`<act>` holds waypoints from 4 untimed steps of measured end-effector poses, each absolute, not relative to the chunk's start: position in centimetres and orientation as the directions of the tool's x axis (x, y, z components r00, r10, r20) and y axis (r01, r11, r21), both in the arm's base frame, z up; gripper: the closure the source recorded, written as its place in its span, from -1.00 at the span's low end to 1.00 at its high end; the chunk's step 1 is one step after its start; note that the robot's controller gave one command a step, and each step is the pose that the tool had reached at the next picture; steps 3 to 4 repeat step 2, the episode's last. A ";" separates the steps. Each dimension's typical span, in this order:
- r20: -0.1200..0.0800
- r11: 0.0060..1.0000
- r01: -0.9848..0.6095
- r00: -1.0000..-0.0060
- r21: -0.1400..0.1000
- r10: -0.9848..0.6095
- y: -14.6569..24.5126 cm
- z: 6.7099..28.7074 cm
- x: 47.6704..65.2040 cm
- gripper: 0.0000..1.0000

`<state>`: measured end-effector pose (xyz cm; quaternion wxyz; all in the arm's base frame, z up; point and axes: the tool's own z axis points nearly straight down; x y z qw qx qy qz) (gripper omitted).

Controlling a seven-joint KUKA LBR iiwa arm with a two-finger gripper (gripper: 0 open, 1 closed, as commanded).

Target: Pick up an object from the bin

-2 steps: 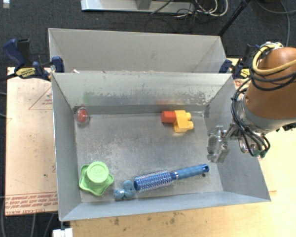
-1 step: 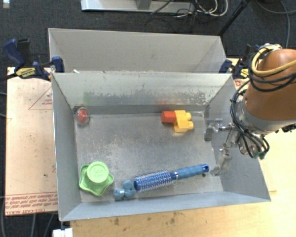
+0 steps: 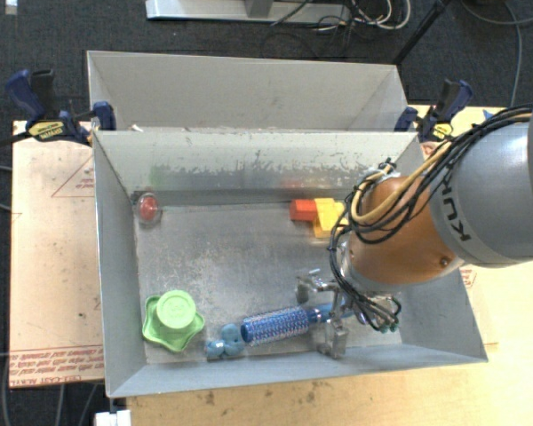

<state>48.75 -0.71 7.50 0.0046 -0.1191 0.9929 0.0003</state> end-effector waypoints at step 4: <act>-0.010 0.981 -0.195 -0.981 -0.001 -0.195 1.2 23.3 51.7 1.00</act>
Offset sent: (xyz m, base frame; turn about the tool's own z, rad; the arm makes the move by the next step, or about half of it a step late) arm 0.0000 0.0000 0.0000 0.0000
